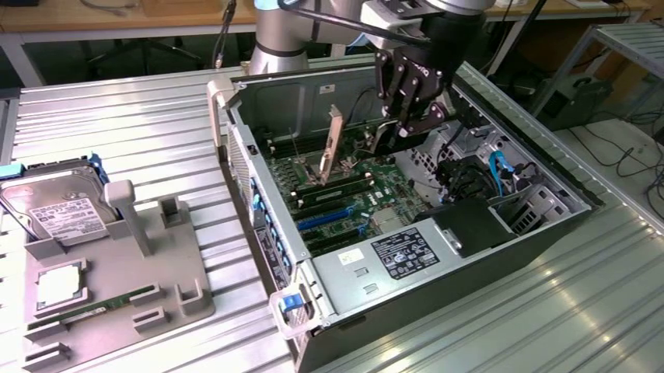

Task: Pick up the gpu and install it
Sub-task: 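Insert the gpu into the slot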

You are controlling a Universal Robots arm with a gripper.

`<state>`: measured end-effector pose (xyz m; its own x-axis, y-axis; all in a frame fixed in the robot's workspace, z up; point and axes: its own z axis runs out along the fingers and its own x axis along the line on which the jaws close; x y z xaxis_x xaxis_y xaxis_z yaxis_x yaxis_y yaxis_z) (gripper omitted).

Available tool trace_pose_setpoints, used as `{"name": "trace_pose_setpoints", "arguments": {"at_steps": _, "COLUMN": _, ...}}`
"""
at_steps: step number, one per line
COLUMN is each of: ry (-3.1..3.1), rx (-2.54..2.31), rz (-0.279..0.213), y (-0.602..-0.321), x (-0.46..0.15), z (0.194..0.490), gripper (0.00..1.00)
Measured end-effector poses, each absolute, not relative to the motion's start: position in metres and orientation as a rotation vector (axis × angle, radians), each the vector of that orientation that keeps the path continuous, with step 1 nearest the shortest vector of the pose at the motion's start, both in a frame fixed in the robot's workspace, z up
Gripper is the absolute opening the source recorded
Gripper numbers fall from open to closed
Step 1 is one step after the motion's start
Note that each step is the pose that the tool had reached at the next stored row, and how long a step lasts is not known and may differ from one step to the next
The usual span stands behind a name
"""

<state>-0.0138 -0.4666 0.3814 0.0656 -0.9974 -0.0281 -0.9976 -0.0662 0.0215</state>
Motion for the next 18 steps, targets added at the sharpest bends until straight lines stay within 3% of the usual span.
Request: {"name": "trace_pose_setpoints", "arguments": {"at_steps": 18, "ry": 2.152, "rx": -2.298, "rz": 0.044, "y": -0.467, "x": -0.014, "z": 0.366, "gripper": 0.27}}
